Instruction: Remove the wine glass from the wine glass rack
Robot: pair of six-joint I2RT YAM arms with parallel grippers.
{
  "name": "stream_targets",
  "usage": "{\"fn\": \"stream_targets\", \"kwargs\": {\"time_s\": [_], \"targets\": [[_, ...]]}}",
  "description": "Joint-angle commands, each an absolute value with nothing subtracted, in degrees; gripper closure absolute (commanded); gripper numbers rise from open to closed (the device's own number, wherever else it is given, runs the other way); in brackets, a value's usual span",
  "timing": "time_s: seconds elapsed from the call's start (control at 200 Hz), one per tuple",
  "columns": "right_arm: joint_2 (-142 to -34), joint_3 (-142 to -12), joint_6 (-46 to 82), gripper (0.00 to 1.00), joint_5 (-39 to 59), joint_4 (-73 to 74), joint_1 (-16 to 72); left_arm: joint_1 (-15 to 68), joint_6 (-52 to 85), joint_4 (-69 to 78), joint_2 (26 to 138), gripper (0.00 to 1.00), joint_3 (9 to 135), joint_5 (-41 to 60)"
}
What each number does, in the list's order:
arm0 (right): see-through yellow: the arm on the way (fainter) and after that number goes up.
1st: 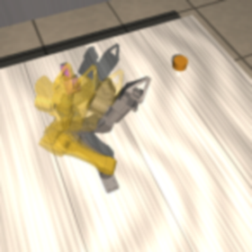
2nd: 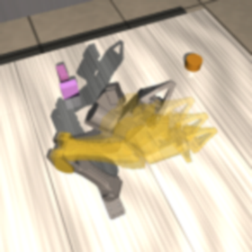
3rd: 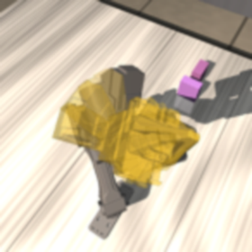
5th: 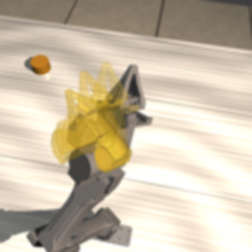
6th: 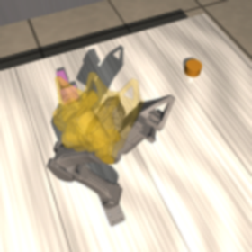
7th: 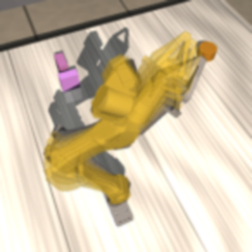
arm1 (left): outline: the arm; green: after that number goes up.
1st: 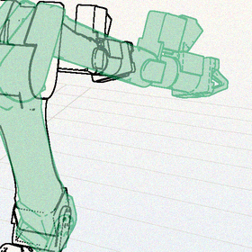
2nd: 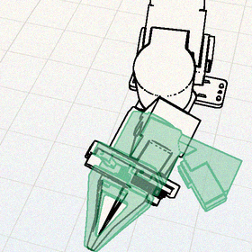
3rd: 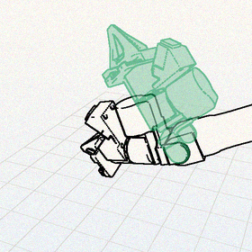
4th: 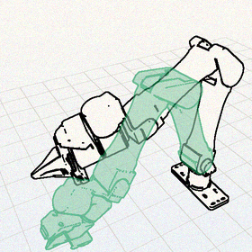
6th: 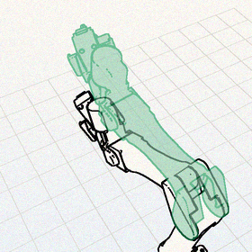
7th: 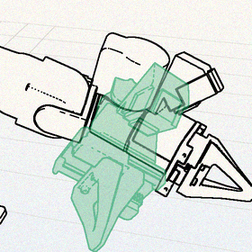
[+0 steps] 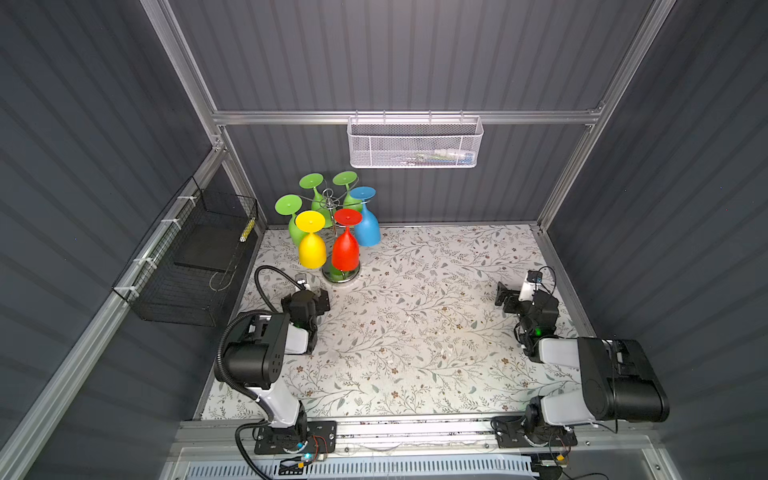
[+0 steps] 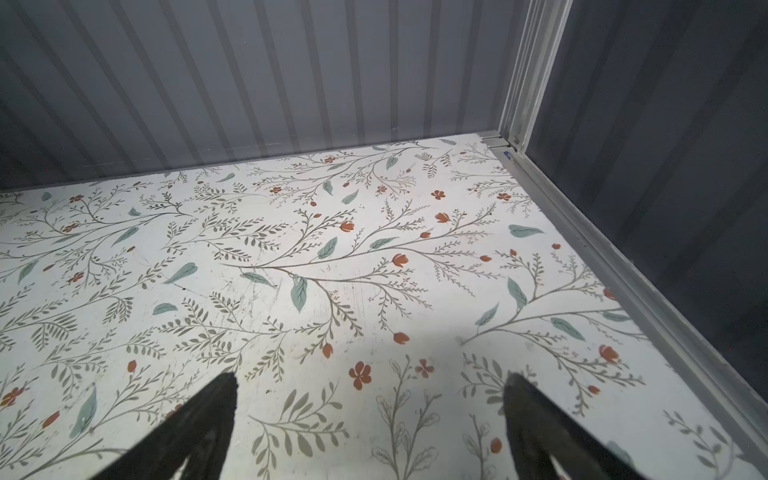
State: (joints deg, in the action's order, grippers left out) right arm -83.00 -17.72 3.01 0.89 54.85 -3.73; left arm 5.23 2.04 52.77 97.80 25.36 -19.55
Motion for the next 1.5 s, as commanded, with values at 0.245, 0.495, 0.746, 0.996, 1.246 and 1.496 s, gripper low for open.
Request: {"fn": "stream_targets", "kwargs": {"time_s": [0.245,0.495,0.746,0.996,1.246,1.496], "targets": [[-83.6,-18.6,3.6,0.01,0.3,56.0,-4.0,5.5,1.1,53.9,98.4,0.00,26.4,-20.3],[-83.6,-18.6,3.5,0.01,0.3,55.9,-4.0,5.5,1.1,54.0,98.4,0.00,26.3,-20.2],[-83.6,-18.7,3.5,0.01,0.2,55.9,-4.0,5.5,1.1,53.9,98.3,0.00,26.3,-20.2],[-83.6,-18.7,3.6,0.01,0.2,55.9,-4.0,5.5,1.0,53.8,98.3,0.00,26.3,-20.0],[-83.4,-18.0,2.6,0.01,-0.4,57.0,-3.1,6.1,0.5,54.3,98.3,0.00,26.1,-20.5],[-80.7,-14.8,0.3,0.01,-2.5,60.9,-0.7,9.2,-3.6,60.4,98.3,0.00,22.9,-20.4]]}}
